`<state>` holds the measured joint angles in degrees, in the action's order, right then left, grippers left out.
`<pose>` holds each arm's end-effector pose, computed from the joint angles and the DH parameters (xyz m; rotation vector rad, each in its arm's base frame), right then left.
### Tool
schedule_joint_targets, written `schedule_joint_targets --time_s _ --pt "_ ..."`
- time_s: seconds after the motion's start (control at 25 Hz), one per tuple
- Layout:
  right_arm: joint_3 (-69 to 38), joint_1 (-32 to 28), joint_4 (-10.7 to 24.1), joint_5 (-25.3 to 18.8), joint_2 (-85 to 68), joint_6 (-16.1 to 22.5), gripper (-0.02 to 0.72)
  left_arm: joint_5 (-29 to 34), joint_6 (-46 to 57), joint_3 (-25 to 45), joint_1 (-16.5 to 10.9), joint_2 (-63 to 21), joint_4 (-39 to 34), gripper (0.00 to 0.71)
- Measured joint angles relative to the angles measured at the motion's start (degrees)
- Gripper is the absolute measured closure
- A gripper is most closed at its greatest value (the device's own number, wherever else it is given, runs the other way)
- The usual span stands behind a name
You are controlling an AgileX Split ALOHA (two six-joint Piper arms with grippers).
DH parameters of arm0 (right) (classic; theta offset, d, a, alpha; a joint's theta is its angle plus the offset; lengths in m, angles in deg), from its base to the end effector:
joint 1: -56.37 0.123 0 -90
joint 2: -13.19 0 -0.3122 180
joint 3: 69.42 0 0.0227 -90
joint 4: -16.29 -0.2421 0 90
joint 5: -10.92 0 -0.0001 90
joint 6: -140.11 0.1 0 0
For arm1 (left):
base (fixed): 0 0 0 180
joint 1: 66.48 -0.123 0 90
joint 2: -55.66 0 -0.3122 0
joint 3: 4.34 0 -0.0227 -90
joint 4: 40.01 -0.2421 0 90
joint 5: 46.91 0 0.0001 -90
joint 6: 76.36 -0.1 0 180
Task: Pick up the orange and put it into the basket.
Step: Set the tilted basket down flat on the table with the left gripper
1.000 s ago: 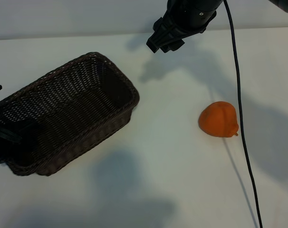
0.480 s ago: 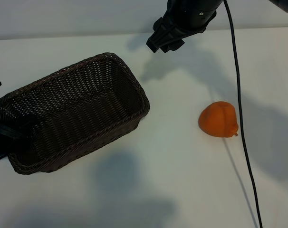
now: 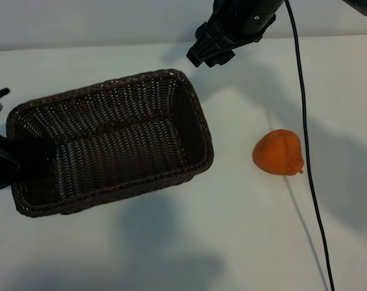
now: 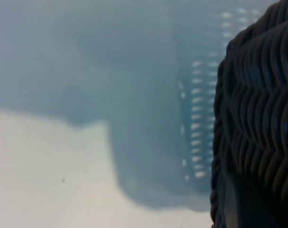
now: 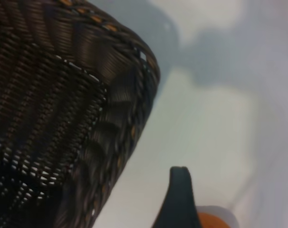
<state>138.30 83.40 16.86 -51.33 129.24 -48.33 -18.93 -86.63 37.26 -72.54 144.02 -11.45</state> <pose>0.3812 0.1935 0.3461 -0.8045 2.5056 0.0986 0.2334 0.0022 0.2086 -0.4364 2.6688 -0.3549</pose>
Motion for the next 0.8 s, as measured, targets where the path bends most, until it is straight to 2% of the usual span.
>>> schedule_joint_targets --time_s 0.28,0.8 --pt "0.0 0.0 -0.05 0.0 0.0 0.0 0.144 1.54 -3.55 -4.71 0.0 1.95 0.0 0.559" --pt "0.0 0.0 -0.16 0.0 0.0 0.0 0.144 4.41 -8.43 -15.83 0.0 13.26 1.77 0.559"
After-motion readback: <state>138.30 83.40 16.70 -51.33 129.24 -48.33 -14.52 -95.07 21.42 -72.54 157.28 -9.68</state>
